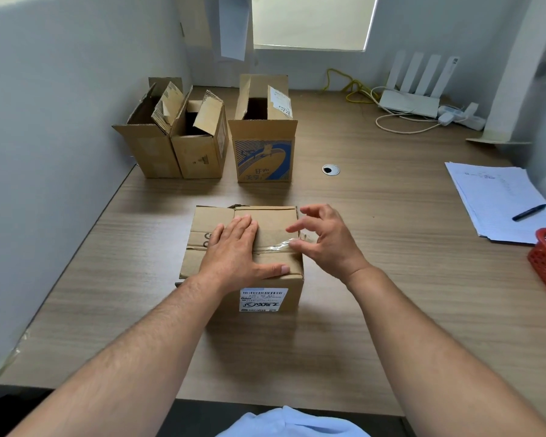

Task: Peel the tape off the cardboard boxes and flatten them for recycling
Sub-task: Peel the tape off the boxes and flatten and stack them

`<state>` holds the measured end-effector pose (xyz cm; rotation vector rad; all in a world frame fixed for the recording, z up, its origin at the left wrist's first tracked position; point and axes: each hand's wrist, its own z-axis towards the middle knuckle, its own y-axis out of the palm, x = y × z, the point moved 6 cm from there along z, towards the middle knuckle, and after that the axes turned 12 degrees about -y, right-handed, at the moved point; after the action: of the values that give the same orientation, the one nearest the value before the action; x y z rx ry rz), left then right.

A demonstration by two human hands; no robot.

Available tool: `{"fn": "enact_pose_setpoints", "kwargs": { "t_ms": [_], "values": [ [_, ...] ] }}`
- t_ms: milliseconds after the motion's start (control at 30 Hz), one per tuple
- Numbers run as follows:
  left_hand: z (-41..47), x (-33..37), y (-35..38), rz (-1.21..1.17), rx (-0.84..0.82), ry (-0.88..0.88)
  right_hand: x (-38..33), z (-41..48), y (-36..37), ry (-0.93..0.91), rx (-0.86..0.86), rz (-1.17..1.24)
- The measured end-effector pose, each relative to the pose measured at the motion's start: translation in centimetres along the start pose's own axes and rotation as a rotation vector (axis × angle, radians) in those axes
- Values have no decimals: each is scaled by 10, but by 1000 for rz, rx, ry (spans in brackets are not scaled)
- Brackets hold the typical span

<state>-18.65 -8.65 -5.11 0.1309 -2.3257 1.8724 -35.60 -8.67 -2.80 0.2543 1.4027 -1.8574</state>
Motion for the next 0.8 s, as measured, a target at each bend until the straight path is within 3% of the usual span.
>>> {"fn": "enact_pose_setpoints", "kwargs": {
  "t_ms": [133, 333, 467, 667, 800],
  "values": [
    [-1, 1, -1, 0, 6, 0, -2, 2, 6, -42, -108, -81],
    [1, 1, 0, 0, 3, 4, -8, 6, 15, -199, -83, -219],
    [1, -1, 1, 1, -1, 3, -5, 7, 23, -162, -89, -300],
    [2, 0, 2, 13, 7, -2, 21, -16, 18, 324, 230, 255],
    [2, -2, 3, 8, -4, -3, 27, -26, 18, 497, 397, 464]
  ]
}}
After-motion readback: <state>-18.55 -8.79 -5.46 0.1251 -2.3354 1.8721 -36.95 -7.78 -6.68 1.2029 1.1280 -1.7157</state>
